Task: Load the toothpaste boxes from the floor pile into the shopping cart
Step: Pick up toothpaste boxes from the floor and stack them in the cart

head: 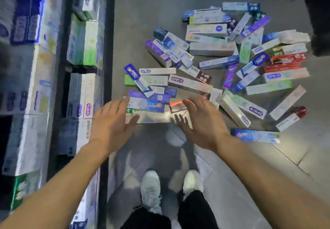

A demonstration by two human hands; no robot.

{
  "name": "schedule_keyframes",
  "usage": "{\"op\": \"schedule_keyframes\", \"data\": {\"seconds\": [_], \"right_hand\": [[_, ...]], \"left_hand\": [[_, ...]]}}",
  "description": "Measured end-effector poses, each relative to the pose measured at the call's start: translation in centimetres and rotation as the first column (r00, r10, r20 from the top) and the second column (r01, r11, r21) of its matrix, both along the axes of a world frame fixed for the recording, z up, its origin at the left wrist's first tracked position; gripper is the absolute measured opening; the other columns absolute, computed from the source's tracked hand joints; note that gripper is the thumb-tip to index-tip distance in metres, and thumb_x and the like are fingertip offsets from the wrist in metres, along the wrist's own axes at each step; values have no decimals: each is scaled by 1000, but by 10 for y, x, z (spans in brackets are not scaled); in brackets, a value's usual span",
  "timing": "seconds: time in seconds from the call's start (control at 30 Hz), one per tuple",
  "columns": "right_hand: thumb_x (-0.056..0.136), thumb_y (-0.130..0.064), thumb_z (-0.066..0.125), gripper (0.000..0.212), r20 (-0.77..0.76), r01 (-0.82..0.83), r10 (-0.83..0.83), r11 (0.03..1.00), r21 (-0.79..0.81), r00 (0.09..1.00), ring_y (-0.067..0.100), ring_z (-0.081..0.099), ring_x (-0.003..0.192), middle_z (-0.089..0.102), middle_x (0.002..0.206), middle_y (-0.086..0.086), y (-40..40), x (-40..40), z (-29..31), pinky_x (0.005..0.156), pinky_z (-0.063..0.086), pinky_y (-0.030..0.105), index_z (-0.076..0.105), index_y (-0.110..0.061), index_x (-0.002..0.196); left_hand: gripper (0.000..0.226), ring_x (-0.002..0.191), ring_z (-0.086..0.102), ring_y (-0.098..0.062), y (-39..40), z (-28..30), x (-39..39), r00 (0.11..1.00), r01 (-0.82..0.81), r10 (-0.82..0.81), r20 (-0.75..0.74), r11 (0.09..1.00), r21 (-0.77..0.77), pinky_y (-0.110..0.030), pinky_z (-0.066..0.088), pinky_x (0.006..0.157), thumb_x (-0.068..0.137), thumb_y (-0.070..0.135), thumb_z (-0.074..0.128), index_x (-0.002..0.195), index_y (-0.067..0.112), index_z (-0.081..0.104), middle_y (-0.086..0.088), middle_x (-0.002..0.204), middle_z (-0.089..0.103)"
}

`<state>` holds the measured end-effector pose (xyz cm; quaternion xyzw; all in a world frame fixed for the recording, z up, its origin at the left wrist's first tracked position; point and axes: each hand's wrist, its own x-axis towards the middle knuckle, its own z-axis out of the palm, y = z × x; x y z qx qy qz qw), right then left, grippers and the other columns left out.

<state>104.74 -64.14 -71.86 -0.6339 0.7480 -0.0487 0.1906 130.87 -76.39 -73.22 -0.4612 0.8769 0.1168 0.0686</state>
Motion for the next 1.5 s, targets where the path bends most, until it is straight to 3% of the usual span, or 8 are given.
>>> {"op": "schedule_keyframes", "data": {"seconds": [0.23, 0.43, 0.67, 0.9, 1.03, 1.13, 1.33, 1.5], "right_hand": [[83, -63, 41, 74, -35, -82, 82, 996, -18, 996, 38, 54, 121, 57, 137, 15, -38, 26, -167, 103, 45, 50, 53, -13, 137], [88, -62, 47, 72, -90, -76, 65, 989, -123, 994, 38, 55, 121, 58, 137, 15, -50, 18, -249, 103, 44, 47, 54, -11, 138], [89, -58, 54, 69, -95, -125, 110, 976, -180, 989, 38, 56, 120, 60, 133, 16, -50, 9, -272, 103, 46, 48, 55, -8, 137], [89, -56, 46, 65, -91, -111, 95, 974, -198, 991, 36, 60, 111, 64, 125, 13, -23, 19, -264, 96, 49, 45, 58, -10, 134], [90, -58, 44, 66, -91, -118, 103, 977, -180, 991, 36, 60, 110, 64, 123, 14, -17, 27, -270, 96, 50, 44, 59, -8, 131], [89, -60, 42, 67, -98, -159, 145, 976, -147, 985, 36, 60, 109, 64, 123, 13, -19, 34, -273, 96, 51, 46, 59, -9, 127], [86, -61, 49, 66, -136, -271, 258, 959, -85, 957, 34, 56, 116, 60, 126, 12, -40, 61, -278, 101, 47, 47, 55, -11, 129], [80, -59, 66, 71, -160, -334, 327, 943, -13, 931, 37, 53, 115, 58, 126, 13, -57, 82, -300, 99, 47, 49, 53, -12, 131]], "left_hand": [[70, 127, 55, -36, -11, -165, 23, 996, -43, 38, -80, 997, -58, -50, 46, 100, 92, 55, 42, 140, 5, 53, -16, 140, 58], [72, 126, 56, -37, -47, -253, 29, 993, 44, -59, -104, 989, -138, -53, 50, 99, 88, 59, 51, 137, 5, 54, -18, 141, 56], [98, 127, 51, -34, -85, -268, 17, 989, 144, -148, -15, 978, -150, -50, 38, 108, 75, 83, 46, 143, 11, 49, -13, 136, 57], [82, 104, 58, -31, -75, -251, 11, 979, 160, -137, 151, 976, -147, -41, 44, 83, 73, 84, 50, 125, 21, 53, -5, 117, 57], [58, 91, 63, -40, -46, -245, 21, 992, -71, 51, -115, 982, -177, -41, 42, 65, 81, 67, 68, 104, 23, 37, -8, 98, 64], [61, 78, 61, -43, -34, -236, 33, 954, -203, 160, -256, 967, -153, -40, 40, 61, 79, 60, 74, 91, 21, 29, -4, 81, 56], [62, 92, 59, -28, -15, -212, 50, 787, -389, 337, -517, 921, 8, -42, 46, 72, 67, 66, 68, 102, 22, 40, 0, 99, 60], [56, 91, 63, -12, 0, -216, 65, 591, -485, 525, -612, 838, 250, -33, 49, 77, 74, 45, 87, 108, 21, 50, 10, 100, 66]]}}
